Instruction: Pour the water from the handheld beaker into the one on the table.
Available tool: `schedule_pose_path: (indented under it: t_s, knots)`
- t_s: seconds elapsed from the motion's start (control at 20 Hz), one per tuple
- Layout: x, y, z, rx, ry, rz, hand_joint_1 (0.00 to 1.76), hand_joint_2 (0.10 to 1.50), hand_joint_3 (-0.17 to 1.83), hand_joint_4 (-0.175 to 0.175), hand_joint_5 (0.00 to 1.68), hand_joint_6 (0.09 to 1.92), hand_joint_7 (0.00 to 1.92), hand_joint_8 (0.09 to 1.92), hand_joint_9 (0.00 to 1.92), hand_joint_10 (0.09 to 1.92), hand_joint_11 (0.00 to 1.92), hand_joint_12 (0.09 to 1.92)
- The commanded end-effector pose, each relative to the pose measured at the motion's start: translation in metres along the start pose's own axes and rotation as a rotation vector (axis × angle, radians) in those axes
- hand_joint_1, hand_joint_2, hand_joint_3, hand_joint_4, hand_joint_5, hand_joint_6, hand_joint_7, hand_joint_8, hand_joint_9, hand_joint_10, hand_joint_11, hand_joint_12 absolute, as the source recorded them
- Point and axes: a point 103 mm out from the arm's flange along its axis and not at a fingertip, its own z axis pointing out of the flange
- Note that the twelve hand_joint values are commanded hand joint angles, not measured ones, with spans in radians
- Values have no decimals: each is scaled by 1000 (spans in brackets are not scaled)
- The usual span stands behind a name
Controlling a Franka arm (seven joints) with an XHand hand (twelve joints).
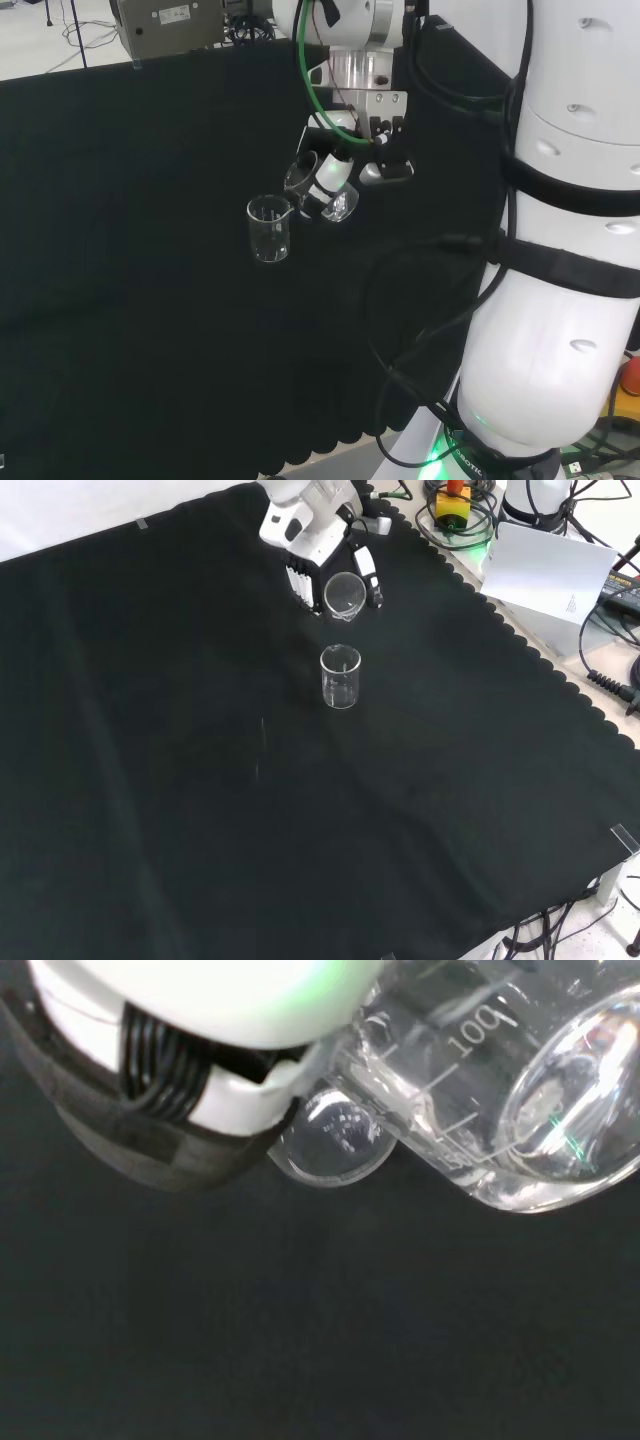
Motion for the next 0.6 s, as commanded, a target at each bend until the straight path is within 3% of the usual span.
schedule_pose_path:
  t_s: [0.05,0.6]
  knots:
    - [-6,-2,2,22,-39,42,1542,657,510,-175,1302,477,1447,463,1643,87,1166,688]
    - [5,4,-1,41,-106,57,1543,656,512,-175,1303,473,1448,459,1643,87,1166,693]
